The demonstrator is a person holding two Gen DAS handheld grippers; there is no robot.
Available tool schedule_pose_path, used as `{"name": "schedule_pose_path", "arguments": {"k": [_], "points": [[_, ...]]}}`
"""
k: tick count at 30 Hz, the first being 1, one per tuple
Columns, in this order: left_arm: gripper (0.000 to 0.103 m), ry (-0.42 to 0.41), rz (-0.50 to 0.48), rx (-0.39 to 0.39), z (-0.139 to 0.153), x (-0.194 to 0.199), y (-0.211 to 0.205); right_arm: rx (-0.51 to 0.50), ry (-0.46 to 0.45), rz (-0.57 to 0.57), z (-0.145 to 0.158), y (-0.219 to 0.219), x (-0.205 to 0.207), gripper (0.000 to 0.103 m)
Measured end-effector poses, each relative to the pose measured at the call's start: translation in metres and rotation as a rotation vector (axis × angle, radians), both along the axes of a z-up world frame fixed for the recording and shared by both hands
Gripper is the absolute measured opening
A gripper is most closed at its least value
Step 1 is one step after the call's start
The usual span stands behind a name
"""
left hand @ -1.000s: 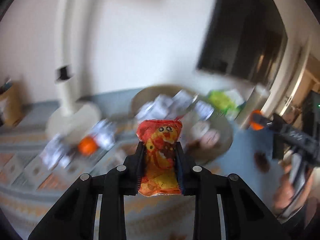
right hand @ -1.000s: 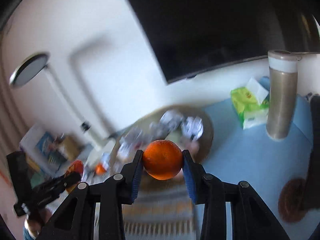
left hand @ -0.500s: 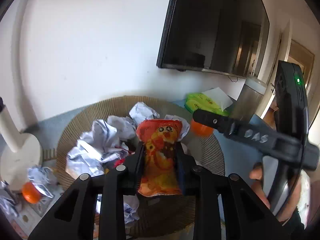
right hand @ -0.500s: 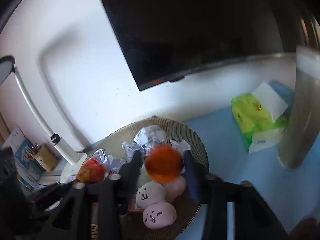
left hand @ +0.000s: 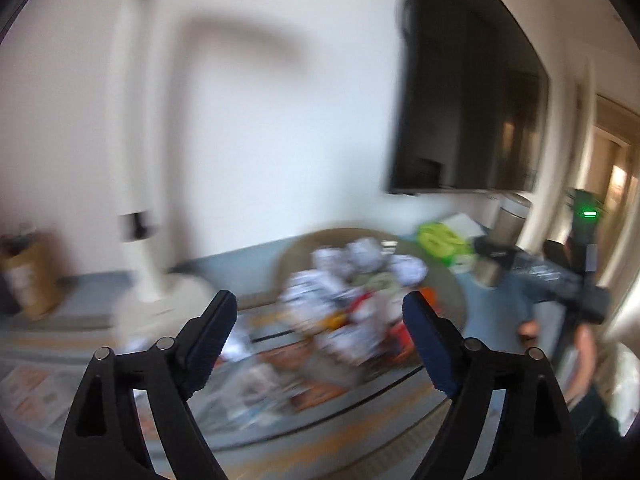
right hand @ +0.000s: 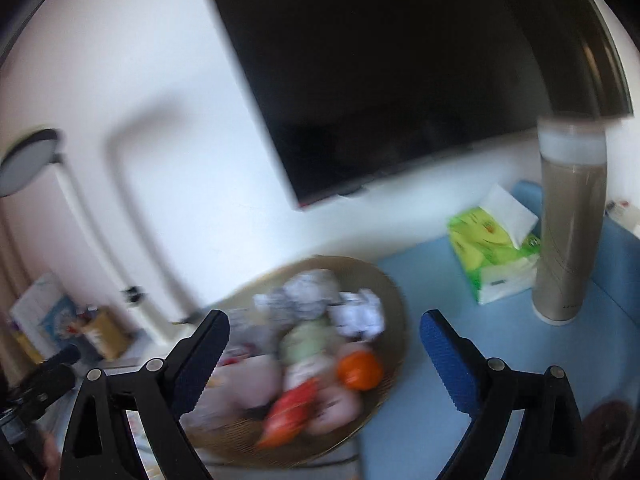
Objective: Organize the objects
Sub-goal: 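Move both open tools back toward the rug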
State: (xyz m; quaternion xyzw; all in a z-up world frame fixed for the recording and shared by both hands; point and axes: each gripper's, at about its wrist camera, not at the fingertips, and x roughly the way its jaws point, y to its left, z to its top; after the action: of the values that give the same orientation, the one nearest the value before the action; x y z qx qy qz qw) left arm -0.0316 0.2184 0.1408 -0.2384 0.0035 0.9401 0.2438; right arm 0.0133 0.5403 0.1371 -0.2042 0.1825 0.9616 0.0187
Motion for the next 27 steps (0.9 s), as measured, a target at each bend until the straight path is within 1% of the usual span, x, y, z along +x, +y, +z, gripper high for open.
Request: {"name": "schedule_pose_path", "arguments": {"k": [1, 2, 3, 4, 5, 7, 9, 10, 12, 13, 14, 16, 17, 18, 20, 21, 22, 25, 26, 27], "points": [[0.092, 0.001, 0.048, 0.005, 0.001, 0.008, -0.022, 0.015, 0.020, 0.019, 0.009, -0.013, 0.012, 0.096], [0.101, 0.000, 0.093, 0.015, 0.000, 0.010, -0.041, 0.033, 0.036, 0.029, 0.014, -0.025, 0.022, 0.098], [0.102, 0.000, 0.135, 0.026, 0.000, 0.016, -0.059, 0.052, 0.050, 0.033, 0.018, -0.037, 0.032, 0.103], [0.102, -0.005, 0.178, 0.040, -0.004, 0.021, -0.077, 0.063, 0.061, 0.044, 0.021, -0.051, 0.043, 0.103], [0.102, -0.029, 0.215, 0.049, -0.010, 0.024, -0.094, 0.063, 0.057, 0.070, 0.020, -0.064, 0.050, 0.103], [0.102, -0.118, 0.266, 0.040, -0.027, 0.029, -0.125, 0.086, 0.028, 0.115, 0.013, -0.096, 0.064, 0.103], [0.102, -0.210, 0.284, 0.064, -0.052, 0.032, -0.150, 0.110, 0.000, 0.149, -0.001, -0.126, 0.075, 0.103], [0.102, -0.260, 0.301, 0.071, -0.068, 0.031, -0.160, 0.118, -0.038, 0.189, -0.013, -0.144, 0.076, 0.103], [0.102, -0.351, 0.338, 0.070, -0.096, 0.030, -0.177, 0.123, -0.138, 0.228, -0.038, -0.169, 0.069, 0.103], [0.102, -0.383, 0.358, 0.067, -0.108, 0.026, -0.181, 0.119, -0.192, 0.251, -0.053, -0.180, 0.062, 0.103], [0.102, -0.413, 0.380, 0.063, -0.121, 0.023, -0.182, 0.124, -0.224, 0.260, -0.064, -0.187, 0.058, 0.103], [0.102, -0.475, 0.415, 0.063, -0.137, 0.018, -0.187, 0.186, -0.301, 0.248, -0.083, -0.201, 0.048, 0.103], [0.102, -0.489, 0.428, 0.051, -0.138, 0.018, -0.186, 0.217, -0.337, 0.242, -0.087, -0.205, 0.043, 0.103], [0.102, -0.486, 0.432, 0.036, -0.137, 0.019, -0.184, 0.242, -0.355, 0.250, -0.090, -0.210, 0.040, 0.103], [0.102, -0.515, 0.430, 0.026, -0.140, 0.014, -0.181, 0.260, -0.380, 0.293, -0.097, -0.216, 0.035, 0.103], [0.102, -0.497, 0.446, 0.007, -0.141, 0.014, -0.178, 0.279, -0.402, 0.288, -0.101, -0.219, 0.032, 0.103], [0.102, -0.483, 0.454, -0.022, -0.143, 0.015, -0.174, 0.306, -0.428, 0.276, -0.104, -0.223, 0.030, 0.103], [0.102, -0.483, 0.456, -0.184, -0.148, 0.012, -0.154, 0.350, -0.486, 0.271, -0.113, -0.229, 0.023, 0.103], [0.103, -0.477, 0.457, -0.224, -0.150, 0.012, -0.148, 0.358, -0.501, 0.264, -0.115, -0.230, 0.022, 0.103], [0.103, -0.479, 0.459, -0.218, -0.150, 0.012, -0.148, 0.361, -0.523, 0.259, -0.118, -0.230, 0.020, 0.103]]}}
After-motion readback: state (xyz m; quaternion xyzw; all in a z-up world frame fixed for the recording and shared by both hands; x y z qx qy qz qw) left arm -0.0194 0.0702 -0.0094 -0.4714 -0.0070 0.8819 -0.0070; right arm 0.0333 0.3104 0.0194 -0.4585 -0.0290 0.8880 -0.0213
